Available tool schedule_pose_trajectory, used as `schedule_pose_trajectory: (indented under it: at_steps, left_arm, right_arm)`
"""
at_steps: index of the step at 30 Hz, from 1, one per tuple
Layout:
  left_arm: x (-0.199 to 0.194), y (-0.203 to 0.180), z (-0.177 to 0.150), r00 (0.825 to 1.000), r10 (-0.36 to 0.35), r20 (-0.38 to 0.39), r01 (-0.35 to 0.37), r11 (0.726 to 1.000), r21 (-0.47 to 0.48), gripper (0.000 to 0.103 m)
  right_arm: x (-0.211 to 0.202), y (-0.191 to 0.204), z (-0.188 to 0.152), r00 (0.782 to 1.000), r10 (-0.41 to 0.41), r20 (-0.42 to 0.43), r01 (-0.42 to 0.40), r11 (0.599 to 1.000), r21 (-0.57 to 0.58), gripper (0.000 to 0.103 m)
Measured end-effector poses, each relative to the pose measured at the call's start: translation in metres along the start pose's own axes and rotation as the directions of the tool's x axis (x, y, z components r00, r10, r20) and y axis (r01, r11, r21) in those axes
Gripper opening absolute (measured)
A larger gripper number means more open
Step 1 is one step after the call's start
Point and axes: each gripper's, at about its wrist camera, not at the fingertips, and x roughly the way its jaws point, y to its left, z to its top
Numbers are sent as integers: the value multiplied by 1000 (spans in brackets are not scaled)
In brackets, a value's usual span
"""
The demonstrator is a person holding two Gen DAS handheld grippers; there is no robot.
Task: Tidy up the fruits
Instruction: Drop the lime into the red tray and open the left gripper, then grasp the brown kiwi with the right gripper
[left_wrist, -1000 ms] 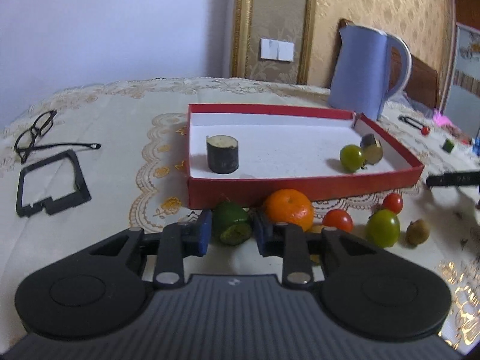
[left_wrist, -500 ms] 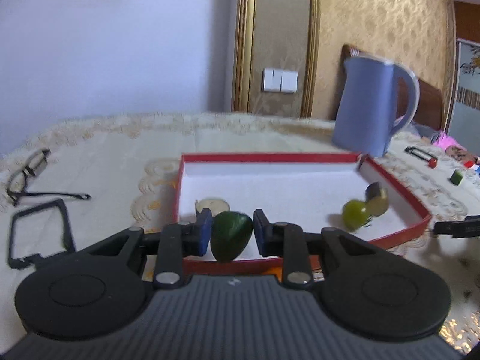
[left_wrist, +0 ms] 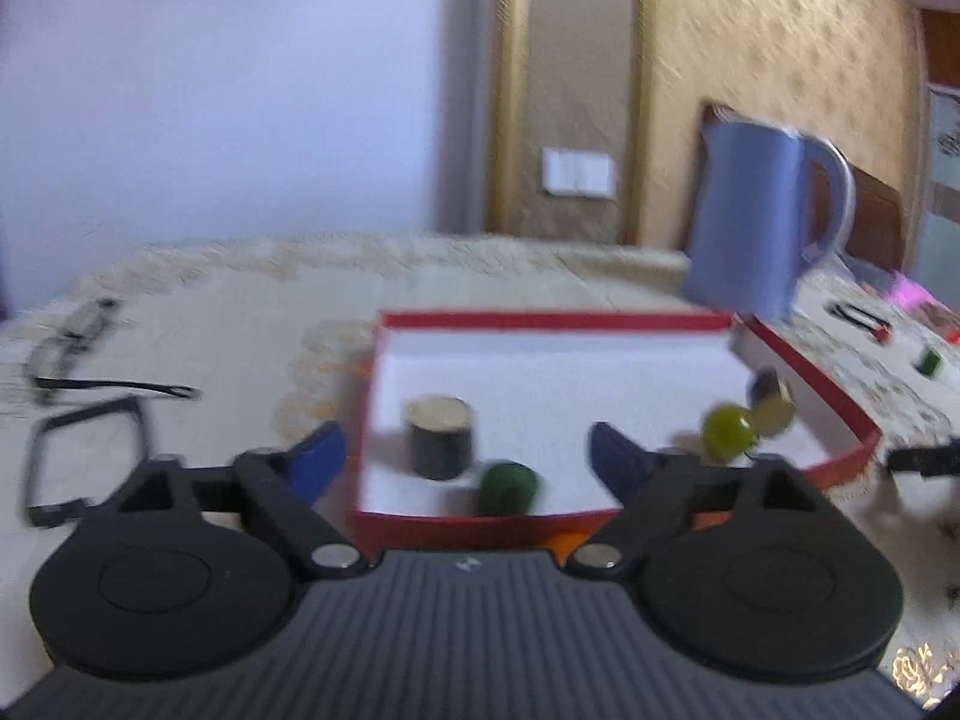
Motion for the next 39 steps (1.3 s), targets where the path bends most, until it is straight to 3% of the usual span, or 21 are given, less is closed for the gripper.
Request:
schedule_pose_trajectory:
  at_steps: [2, 4, 7, 9, 12, 15, 19, 22, 25, 28, 31, 36, 38, 39]
  left_arm:
    - [-8, 5, -6, 996, 86, 18, -85, 996, -22, 103]
    - [-7, 17, -13, 990, 143, -20, -144, 986, -79, 103]
    - [-6, 47, -13, 981, 178, -72, -191, 951, -243, 103]
    - [1, 60, -15, 967, 218, -130, -247, 927, -281, 103]
    - [2, 71, -16, 971, 186, -147, -226, 915, -334, 103]
    - [0, 68, -15, 969, 199, -147, -236, 922, -308, 103]
    - [-3, 58, -15, 972, 190, -139, -215, 957, -195, 103]
    - [-2, 62, -19, 976, 109, -188, -146, 970, -195, 103]
    - [2, 65, -22, 966, 108, -236, -150, 974, -168, 103]
    - [5, 64, -24, 961, 121, -249, -157, 979, -131, 103]
    - [7, 59, -25, 956, 141, -259, -170, 981, -95, 103]
    - [11, 54, -25, 946, 169, -276, -190, 980, -51, 103]
    - [11, 54, -25, 946, 170, -276, -190, 980, -50, 103]
    - [10, 55, -25, 946, 168, -276, -189, 981, -51, 103]
  right_arm:
    - [0, 0, 0, 1000, 0, 0, 0, 1000, 0, 103]
    - [0, 0, 0, 1000, 0, 0, 0, 1000, 0, 103]
    - [0, 0, 0, 1000, 0, 0, 0, 1000, 0, 103]
    - [0, 0, 0, 1000, 0, 0, 0, 1000, 0, 103]
    - [0, 0, 0, 1000, 0, 0, 0, 1000, 0, 103]
    - [1, 0, 0, 1000, 2, 1, -2, 1000, 2, 103]
    - [-1, -4, -1, 1000, 26, 15, -26, 999, 26, 103]
    - [-6, -10, -1, 998, 55, 43, -57, 997, 52, 103]
    - [-20, -12, -7, 988, 117, 99, -123, 991, 54, 103]
    - [-41, -1, -19, 963, 243, 113, -244, 970, -9, 103]
    - [-68, 20, -31, 938, 308, 161, -294, 950, -107, 103]
    - [-95, 48, -40, 875, 460, 153, -427, 880, -205, 98]
    - [-100, 62, -42, 871, 472, 138, -430, 867, -251, 96]
    - [-101, 69, -44, 869, 478, 124, -433, 859, -272, 89]
